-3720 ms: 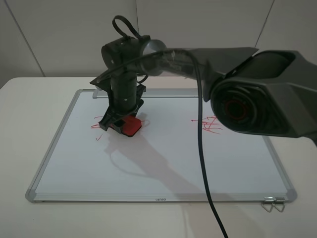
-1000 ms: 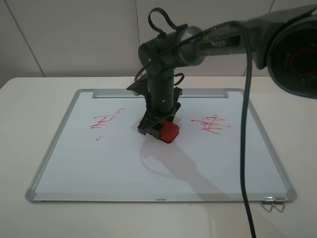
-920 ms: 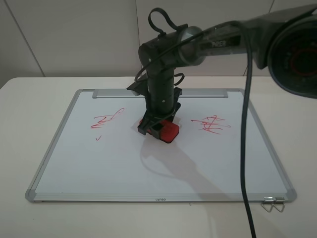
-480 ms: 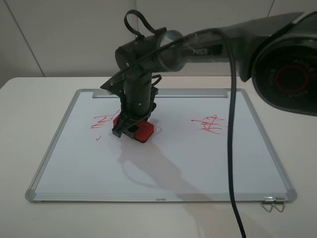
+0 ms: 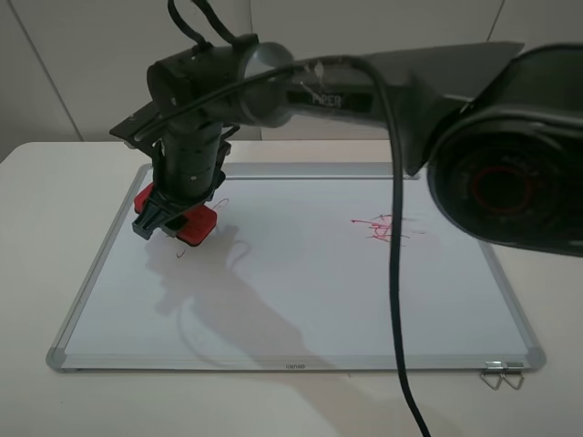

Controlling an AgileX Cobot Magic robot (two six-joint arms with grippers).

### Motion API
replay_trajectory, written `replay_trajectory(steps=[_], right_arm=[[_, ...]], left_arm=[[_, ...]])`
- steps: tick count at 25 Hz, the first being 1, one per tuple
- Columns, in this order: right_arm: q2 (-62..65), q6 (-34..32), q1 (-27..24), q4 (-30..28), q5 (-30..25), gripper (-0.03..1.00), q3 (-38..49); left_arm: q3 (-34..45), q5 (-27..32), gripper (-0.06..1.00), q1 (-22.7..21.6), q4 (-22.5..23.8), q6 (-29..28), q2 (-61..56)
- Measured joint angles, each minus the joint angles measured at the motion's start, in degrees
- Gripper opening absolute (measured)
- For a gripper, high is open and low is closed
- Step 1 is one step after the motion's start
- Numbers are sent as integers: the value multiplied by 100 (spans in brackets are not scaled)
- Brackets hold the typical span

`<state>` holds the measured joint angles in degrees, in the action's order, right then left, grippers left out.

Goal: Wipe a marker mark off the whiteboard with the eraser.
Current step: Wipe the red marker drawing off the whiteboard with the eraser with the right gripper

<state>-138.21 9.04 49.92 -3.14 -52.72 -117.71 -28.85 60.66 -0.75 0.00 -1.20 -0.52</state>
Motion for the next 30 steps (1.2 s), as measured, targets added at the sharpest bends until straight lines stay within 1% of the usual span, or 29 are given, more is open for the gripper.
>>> replay_trajectory(steps=[4, 7, 10, 17, 21, 23, 26, 30], right_arm=[[-461, 0, 0, 47, -402, 50, -616], [-762, -25, 0, 194, -846, 50, -1151], [-994, -76, 0, 314, -1109, 50, -1532], [-1233, -172, 0, 268, -1270, 50, -1666], [-1233, -186, -22, 91, -1302, 50, -1666], [-1239, -186, -137, -8, -1302, 50, -1666], [-1239, -193, -457, -38, -1302, 50, -1666], [-1239, -425, -932, -128, -1334, 50, -1666]], left_arm=[[0, 0, 77, 0, 0, 0, 0], [0, 0, 77, 0, 0, 0, 0], [0, 0, 77, 0, 0, 0, 0], [0, 0, 77, 0, 0, 0, 0], [0, 0, 77, 0, 0, 0, 0], [0, 0, 77, 0, 0, 0, 0], [0, 0, 77, 0, 0, 0, 0], [0, 0, 77, 0, 0, 0, 0]])
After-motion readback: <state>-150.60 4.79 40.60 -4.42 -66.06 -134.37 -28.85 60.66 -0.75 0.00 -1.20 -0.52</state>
